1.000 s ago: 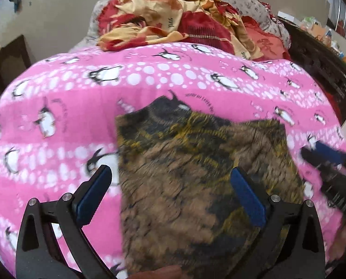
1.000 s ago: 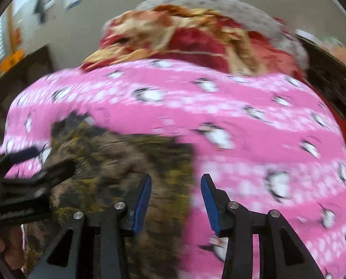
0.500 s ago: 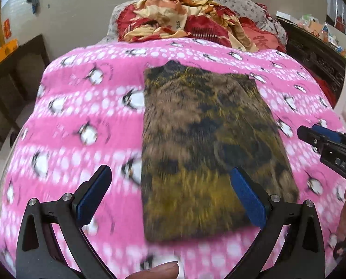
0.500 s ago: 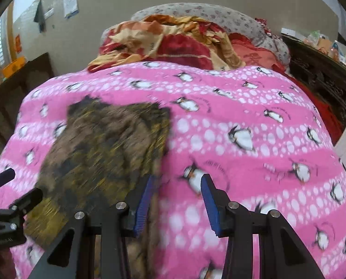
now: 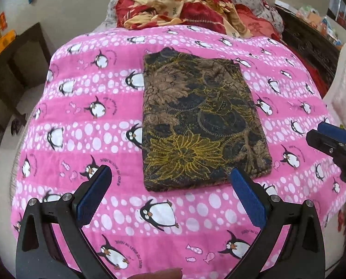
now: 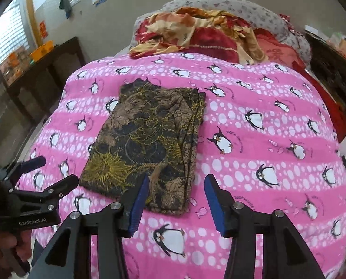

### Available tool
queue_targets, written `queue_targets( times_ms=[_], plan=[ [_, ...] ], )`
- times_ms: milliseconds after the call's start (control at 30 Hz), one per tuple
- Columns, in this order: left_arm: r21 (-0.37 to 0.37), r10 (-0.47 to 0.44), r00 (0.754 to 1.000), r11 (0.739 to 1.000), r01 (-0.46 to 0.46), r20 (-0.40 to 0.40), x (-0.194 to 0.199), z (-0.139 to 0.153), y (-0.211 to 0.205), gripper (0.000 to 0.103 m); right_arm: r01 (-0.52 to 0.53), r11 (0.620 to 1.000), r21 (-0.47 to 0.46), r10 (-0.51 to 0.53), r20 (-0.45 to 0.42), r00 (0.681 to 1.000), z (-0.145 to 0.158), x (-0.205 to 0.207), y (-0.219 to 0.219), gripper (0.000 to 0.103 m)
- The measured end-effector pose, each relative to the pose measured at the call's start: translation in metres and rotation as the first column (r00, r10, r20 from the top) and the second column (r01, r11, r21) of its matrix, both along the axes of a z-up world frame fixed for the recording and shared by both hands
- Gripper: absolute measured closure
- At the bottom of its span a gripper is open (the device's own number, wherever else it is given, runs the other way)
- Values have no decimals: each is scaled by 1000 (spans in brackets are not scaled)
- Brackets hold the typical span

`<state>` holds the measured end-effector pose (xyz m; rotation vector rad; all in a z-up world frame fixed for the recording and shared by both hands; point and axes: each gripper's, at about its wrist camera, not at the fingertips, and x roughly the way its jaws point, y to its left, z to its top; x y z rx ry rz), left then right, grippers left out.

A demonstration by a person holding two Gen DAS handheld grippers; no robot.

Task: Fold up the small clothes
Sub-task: 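Release the shirt and lift both tools away from the folded bundle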

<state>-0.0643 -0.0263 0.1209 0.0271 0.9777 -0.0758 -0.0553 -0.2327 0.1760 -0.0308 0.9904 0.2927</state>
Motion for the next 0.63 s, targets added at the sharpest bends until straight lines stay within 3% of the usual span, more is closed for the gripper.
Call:
queue_targets(
  times_ms=[100,300,633],
  plan=[
    [21,-22,1000,1000,21,6,2,3,-4,1,-32,999,-39,32,-2,999,7,1,-3,55],
    [-4,-19,1000,1000,19,-3,9,4,-5,1,-63,995,-83,63,-2,998,17,7,-9,55],
    [-1,5,1000,1000,-5,5,12,3,-6,1,-76,993,-92,74,-18,997,9,7,-4,55]
  ],
)
